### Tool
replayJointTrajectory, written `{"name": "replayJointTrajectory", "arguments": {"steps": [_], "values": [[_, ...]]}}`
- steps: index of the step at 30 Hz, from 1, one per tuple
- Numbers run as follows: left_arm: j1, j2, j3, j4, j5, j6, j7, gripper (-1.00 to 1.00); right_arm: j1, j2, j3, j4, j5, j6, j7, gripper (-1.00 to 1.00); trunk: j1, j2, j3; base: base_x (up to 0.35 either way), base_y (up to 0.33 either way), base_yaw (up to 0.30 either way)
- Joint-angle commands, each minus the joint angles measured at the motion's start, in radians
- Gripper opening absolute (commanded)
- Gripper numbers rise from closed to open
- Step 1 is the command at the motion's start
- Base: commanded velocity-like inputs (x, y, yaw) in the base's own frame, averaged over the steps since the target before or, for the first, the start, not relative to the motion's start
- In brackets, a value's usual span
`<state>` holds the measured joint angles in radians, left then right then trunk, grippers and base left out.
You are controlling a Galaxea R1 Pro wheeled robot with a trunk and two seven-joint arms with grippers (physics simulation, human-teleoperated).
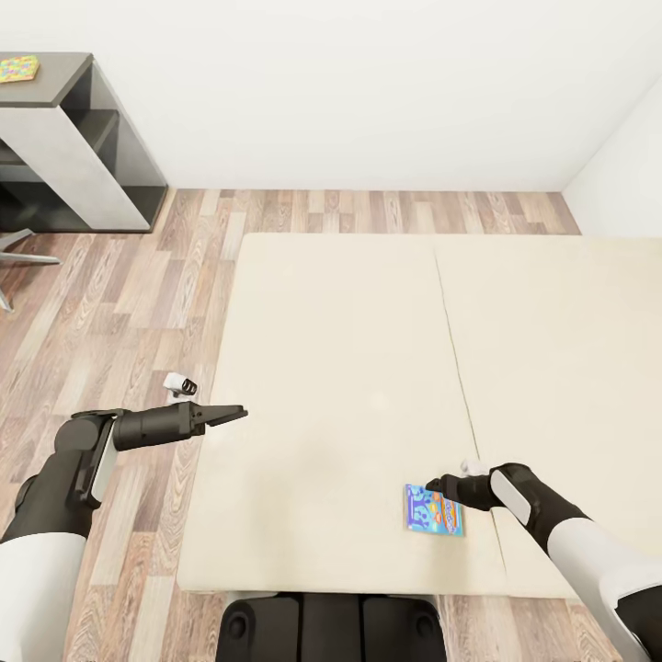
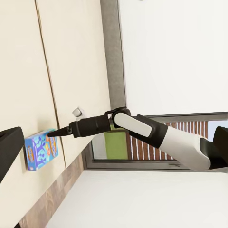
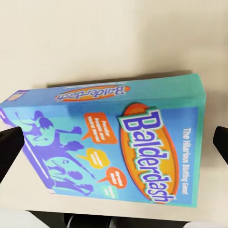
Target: Put all the toys in the child's room - the three board games (two on the bed and one on the table), the two jigsaw puzzles on the table, and the tennis ball on the table - inside the toy box on the table in the child's room.
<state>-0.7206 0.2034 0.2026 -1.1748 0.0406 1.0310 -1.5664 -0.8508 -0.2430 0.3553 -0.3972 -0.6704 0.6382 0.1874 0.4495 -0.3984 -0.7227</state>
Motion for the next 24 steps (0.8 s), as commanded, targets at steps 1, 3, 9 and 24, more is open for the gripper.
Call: {"name": "replayJointTrajectory", "arguments": {"steps": [1,3,9,24], "values": [[0.0,0.0,0.0,0.0,-0.001,0.011,-0.004,1.0,-0.001,-0.001,0.004,-0.001,0.003,0.002,0.004,1.0,0.0,-0.002,-0.002,0.0,0.0,0.0],[0.0,0.0,0.0,0.0,-0.001,0.011,-0.004,1.0,-0.001,-0.001,0.004,0.0,0.003,0.002,0.004,1.0,0.0,-0.002,-0.005,0.0,0.0,0.0],[0.0,-0.001,0.0,0.0,-0.001,0.011,-0.004,1.0,-0.001,-0.001,0.004,0.0,0.003,0.003,0.004,1.0,0.0,-0.002,-0.014,0.0,0.0,0.0],[0.0,-0.001,0.0,0.0,-0.001,0.011,-0.004,1.0,-0.001,-0.001,0.004,-0.001,0.003,0.002,0.004,1.0,0.0,-0.002,-0.038,0.0,0.0,0.0]]}}
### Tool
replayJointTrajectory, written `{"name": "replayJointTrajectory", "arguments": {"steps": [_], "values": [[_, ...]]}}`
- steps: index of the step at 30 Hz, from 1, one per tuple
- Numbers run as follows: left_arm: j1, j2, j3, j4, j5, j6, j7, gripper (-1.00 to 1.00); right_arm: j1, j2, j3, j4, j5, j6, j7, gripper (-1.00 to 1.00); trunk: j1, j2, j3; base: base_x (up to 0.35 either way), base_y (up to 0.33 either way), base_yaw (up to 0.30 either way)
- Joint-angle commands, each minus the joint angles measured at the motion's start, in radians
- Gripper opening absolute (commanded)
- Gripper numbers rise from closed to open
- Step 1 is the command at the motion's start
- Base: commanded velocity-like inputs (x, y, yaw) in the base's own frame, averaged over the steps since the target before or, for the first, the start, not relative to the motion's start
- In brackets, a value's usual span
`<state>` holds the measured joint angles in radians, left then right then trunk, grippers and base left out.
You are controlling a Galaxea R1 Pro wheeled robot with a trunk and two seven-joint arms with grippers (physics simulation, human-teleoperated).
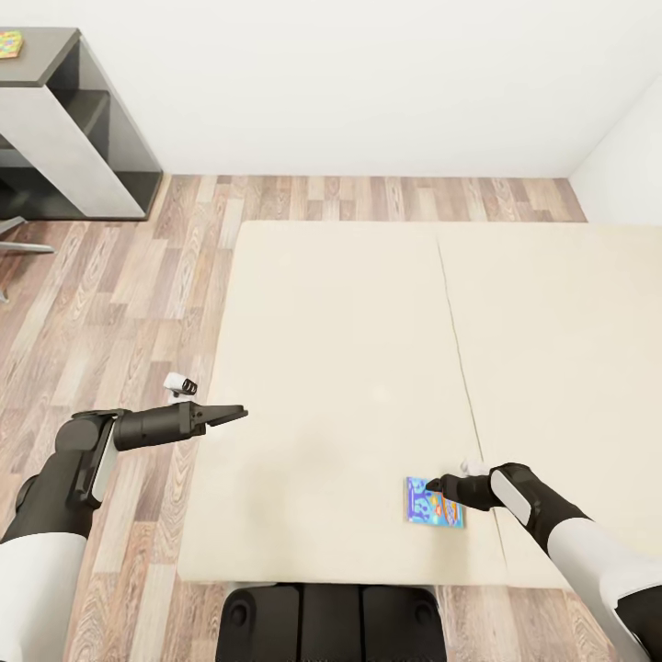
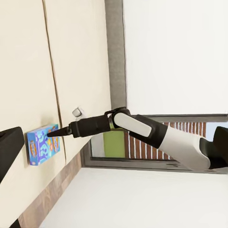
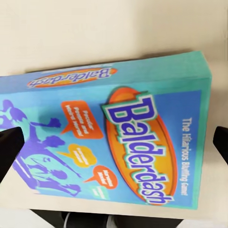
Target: Put all the toys in the child's room - the three board games (two on the bed and one on the table), the two jigsaw puzzles on the table, and the tennis ball on the table - inside the toy box on the table in the child's room.
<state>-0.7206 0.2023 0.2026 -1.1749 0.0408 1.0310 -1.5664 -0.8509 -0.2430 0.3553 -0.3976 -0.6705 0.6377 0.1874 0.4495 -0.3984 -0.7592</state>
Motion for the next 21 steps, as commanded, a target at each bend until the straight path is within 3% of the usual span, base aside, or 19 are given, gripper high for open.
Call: {"name": "replayJointTrajectory", "arguments": {"steps": [1,21], "values": [[0.0,0.0,0.0,0.0,-0.001,0.011,-0.004,1.0,-0.001,-0.001,0.004,-0.001,0.003,0.003,0.004,1.0,0.0,-0.002,-0.002,0.0,0.0,0.0],[0.0,-0.001,0.0,0.0,-0.001,0.011,-0.004,1.0,-0.001,-0.001,0.004,-0.004,0.003,0.003,0.004,1.0,0.0,-0.002,-0.012,0.0,0.0,0.0]]}}
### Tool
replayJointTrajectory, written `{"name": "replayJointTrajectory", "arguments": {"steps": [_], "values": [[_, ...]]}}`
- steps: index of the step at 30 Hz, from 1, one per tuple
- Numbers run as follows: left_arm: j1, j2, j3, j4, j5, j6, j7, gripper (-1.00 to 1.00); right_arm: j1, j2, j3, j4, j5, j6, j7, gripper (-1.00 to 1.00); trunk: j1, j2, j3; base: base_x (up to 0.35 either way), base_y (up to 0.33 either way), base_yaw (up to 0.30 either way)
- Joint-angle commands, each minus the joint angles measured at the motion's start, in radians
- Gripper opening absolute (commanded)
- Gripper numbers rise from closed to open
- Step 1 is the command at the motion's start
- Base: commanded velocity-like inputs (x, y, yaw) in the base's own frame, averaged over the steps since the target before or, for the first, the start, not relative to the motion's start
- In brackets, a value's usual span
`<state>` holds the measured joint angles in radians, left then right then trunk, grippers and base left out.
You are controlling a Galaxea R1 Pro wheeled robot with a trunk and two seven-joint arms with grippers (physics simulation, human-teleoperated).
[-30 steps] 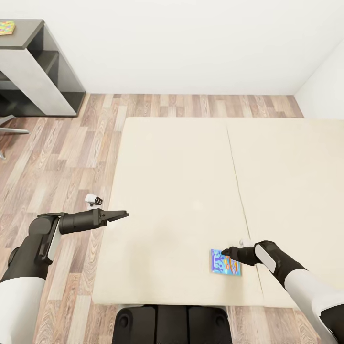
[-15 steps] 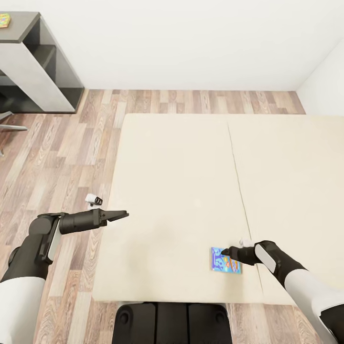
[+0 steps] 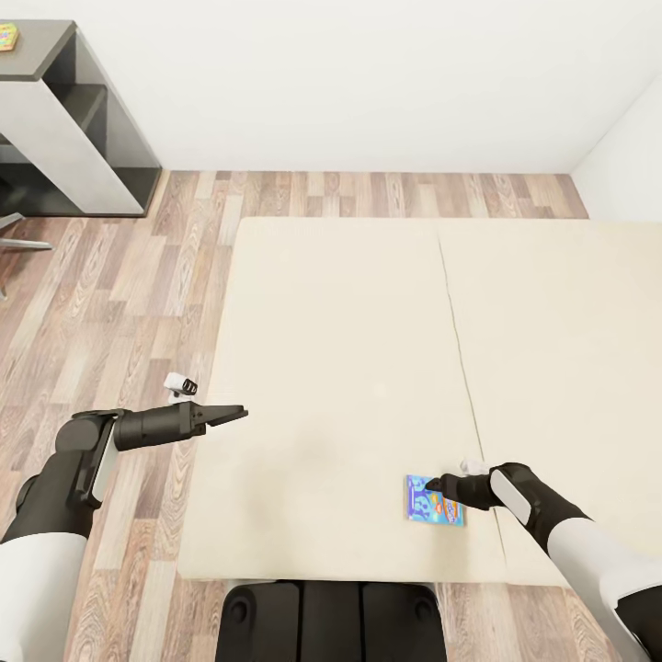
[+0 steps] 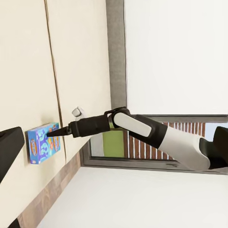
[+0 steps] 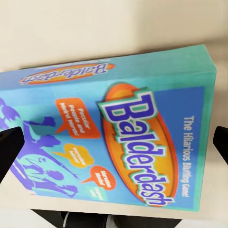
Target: Put all the toys in the child's room - the three board games (two on the bed and one on the table), the two jigsaw puzzles on the table, and the tennis ball on the table - inside the toy box on the table in the child's room.
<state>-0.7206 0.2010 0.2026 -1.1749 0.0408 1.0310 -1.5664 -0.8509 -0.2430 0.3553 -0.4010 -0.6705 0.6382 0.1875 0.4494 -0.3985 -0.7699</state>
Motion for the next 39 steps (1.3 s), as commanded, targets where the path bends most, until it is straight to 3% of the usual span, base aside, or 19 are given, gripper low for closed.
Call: {"name": "replayJointTrajectory", "arguments": {"steps": [1,39], "values": [[0.0,0.0,0.0,0.0,-0.001,0.011,-0.004,1.0,0.0,-0.001,0.004,-0.001,0.003,0.003,0.004,1.0,0.001,-0.002,-0.001,0.0,0.0,0.0],[0.0,0.003,0.0,0.0,-0.002,0.011,-0.004,1.0,0.0,0.0,0.004,-0.001,0.003,0.002,0.004,1.0,0.001,-0.002,-0.012,0.0,0.0,0.0]]}}
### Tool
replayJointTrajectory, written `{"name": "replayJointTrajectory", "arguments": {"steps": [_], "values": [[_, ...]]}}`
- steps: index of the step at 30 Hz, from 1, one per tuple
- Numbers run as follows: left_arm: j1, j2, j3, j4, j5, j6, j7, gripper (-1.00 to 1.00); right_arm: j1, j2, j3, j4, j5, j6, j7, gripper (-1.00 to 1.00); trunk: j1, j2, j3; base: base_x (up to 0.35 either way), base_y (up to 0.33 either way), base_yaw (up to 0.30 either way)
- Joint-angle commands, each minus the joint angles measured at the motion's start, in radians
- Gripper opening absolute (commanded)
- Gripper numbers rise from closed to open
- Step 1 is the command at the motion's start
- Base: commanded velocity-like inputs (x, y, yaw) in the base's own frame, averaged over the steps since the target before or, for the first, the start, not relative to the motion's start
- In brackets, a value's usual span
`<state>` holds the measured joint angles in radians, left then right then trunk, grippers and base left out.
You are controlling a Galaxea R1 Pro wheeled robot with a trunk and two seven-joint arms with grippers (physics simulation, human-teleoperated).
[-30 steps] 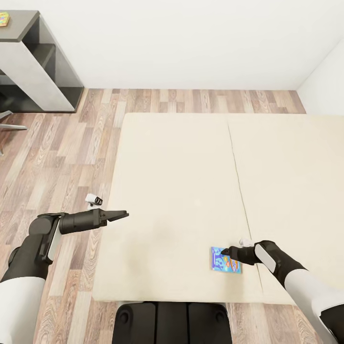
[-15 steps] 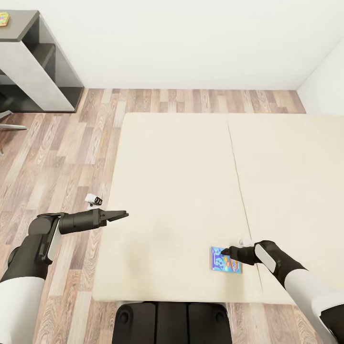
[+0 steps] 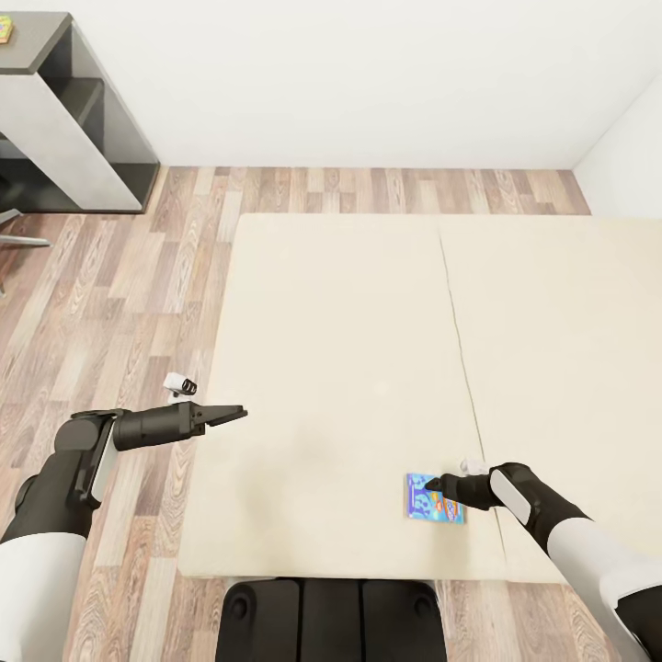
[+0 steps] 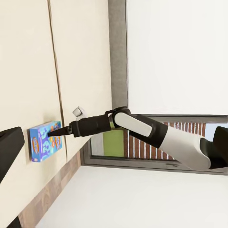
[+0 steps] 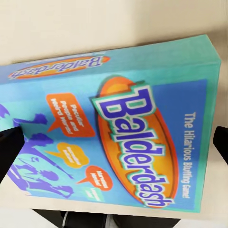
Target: Put all the toys in the child's room - the three board games (two on the bed and one on the table), the two jigsaw puzzles on the table, and the tennis ball on the table - inside the toy box on the table in the child's room.
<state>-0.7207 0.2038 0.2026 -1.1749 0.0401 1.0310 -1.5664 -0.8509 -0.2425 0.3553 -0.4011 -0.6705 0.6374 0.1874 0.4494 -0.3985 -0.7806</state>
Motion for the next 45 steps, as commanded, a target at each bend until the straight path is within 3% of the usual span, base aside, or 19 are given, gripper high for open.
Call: {"name": "replayJointTrajectory", "arguments": {"steps": [1,27,37,45], "values": [[0.0,0.0,0.0,0.0,-0.001,0.011,-0.004,1.0,0.0,-0.001,0.004,-0.001,0.003,0.003,0.004,1.0,0.001,-0.002,-0.001,0.0,0.0,0.0],[0.0,-0.001,0.0,0.0,0.0,0.011,-0.004,1.0,0.0,0.0,0.0,-0.002,0.001,0.005,0.011,1.0,0.001,-0.002,-0.002,0.0,0.0,0.0],[0.0,0.0,0.0,0.0,-0.002,0.011,-0.004,1.0,0.0,0.002,-0.002,-0.002,0.002,0.005,0.086,1.0,0.001,-0.002,-0.002,0.0,0.0,0.0],[0.0,0.0,0.0,0.0,-0.002,0.011,-0.004,1.0,0.0,0.007,-0.002,-0.002,0.002,0.005,0.099,1.0,0.001,-0.002,-0.002,0.0,0.0,0.0]]}}
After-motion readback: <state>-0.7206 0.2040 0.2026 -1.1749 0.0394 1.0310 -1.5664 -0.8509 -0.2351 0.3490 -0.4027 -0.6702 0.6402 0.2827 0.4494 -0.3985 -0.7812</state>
